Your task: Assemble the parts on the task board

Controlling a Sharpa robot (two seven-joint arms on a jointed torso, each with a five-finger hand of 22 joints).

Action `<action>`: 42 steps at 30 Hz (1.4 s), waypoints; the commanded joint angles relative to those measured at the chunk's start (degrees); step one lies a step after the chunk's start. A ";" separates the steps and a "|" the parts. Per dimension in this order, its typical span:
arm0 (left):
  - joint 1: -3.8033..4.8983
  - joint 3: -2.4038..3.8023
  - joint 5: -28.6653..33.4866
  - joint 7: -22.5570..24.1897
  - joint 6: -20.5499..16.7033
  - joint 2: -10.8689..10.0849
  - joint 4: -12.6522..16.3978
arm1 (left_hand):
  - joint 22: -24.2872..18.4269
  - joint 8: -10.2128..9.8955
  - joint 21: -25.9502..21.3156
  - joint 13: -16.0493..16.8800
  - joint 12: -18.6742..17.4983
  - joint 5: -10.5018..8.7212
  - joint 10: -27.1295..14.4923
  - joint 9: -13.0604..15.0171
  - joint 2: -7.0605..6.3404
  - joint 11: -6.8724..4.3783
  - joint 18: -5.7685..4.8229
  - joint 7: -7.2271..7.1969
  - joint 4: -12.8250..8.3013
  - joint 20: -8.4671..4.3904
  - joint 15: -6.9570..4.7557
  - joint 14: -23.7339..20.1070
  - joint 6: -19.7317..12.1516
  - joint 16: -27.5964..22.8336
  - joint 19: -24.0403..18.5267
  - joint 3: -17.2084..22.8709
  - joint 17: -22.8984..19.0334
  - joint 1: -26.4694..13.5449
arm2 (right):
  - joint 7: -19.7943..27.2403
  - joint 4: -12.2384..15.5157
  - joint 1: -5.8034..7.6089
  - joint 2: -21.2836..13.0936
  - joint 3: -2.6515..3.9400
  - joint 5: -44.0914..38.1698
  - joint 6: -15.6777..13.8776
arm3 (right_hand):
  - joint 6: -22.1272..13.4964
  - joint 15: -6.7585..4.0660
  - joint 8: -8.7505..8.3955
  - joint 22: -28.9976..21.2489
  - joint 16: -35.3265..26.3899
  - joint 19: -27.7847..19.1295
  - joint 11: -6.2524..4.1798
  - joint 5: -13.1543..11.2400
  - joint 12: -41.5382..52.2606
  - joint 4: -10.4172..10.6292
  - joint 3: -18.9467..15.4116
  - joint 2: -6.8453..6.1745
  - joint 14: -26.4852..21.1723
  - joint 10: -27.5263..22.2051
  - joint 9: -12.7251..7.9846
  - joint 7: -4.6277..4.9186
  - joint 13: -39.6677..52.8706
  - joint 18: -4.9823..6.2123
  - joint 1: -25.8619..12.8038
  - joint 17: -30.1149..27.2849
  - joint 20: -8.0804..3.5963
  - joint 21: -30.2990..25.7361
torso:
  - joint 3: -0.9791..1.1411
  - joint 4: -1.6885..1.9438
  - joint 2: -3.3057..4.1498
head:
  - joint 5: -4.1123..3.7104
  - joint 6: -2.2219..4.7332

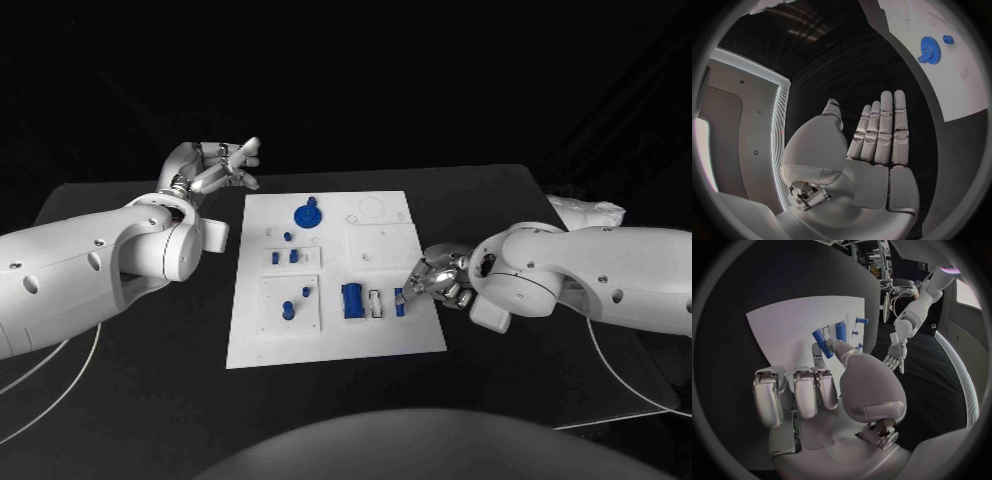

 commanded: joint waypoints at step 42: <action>0.04 0.05 -0.41 0.15 1.09 0.19 -0.06 | -0.14 -0.25 -0.28 -0.04 0.28 0.33 -0.31 0.08 0.70 0.09 0.66 -0.10 0.07 0.07 -0.08 0.20 -0.29 0.12 0.60 -0.48 -0.12 0.13 | -4.15 -7.59 0.06 7.58 -0.02 3.15 8.05 | 0.11 0.20 -1.49 15.10 0.23 6.00 0.26 -2.98 0.22 0.94 -1.33 -0.32 6.08 6.11 -1.50 0.06 15.09 -0.38 -1.58 15.05 0.27 0.31 | 0.00 0.07 -0.07 | 0.87 0.00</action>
